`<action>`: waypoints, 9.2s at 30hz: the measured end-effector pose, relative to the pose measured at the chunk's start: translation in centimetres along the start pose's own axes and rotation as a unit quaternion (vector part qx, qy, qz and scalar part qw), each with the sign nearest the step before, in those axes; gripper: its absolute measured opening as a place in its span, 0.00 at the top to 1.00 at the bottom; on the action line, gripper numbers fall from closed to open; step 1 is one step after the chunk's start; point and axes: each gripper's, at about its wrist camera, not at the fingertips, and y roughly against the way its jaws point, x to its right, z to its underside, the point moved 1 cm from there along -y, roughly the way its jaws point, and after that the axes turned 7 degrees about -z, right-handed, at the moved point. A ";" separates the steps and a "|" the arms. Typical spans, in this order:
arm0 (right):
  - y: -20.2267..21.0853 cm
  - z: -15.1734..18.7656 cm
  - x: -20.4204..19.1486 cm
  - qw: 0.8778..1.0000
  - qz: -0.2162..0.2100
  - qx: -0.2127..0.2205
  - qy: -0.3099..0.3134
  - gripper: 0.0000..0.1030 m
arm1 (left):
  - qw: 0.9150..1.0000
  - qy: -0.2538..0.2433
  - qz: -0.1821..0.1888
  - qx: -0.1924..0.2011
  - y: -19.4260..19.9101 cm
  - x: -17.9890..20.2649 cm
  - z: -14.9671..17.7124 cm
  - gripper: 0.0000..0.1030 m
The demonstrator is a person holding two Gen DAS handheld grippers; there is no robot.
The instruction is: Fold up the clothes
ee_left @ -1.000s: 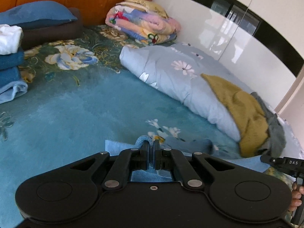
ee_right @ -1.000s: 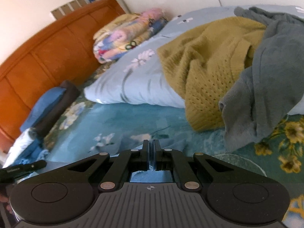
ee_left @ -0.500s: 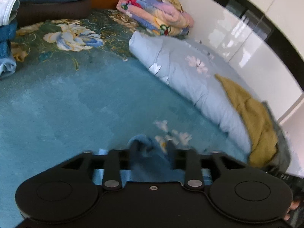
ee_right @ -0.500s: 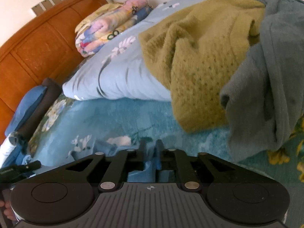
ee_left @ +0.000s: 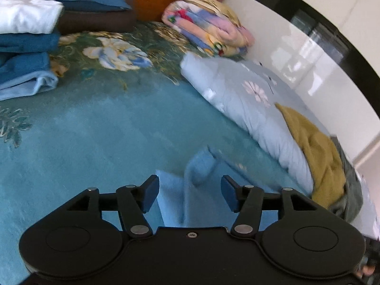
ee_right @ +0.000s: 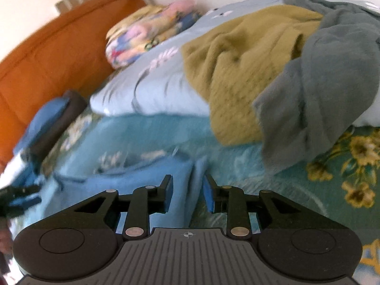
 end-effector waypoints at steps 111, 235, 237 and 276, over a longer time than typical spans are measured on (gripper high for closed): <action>13.8 16.0 3.2 0.982 -0.099 0.010 -0.162 0.65 | 0.996 -0.015 0.085 -0.036 16.1 5.9 18.3 0.90; 6.0 21.3 -9.7 0.952 -0.225 -0.159 -0.135 0.61 | 0.995 -0.006 0.071 -0.074 6.8 -4.0 9.5 0.33; 5.8 21.3 -9.6 0.949 -0.234 -0.155 -0.146 0.62 | 0.992 -0.005 0.088 -0.087 5.3 -4.0 9.0 0.32; 14.7 20.2 -5.1 0.967 -0.177 -0.092 -0.157 0.66 | 0.994 0.000 0.096 -0.046 15.6 0.0 15.2 0.64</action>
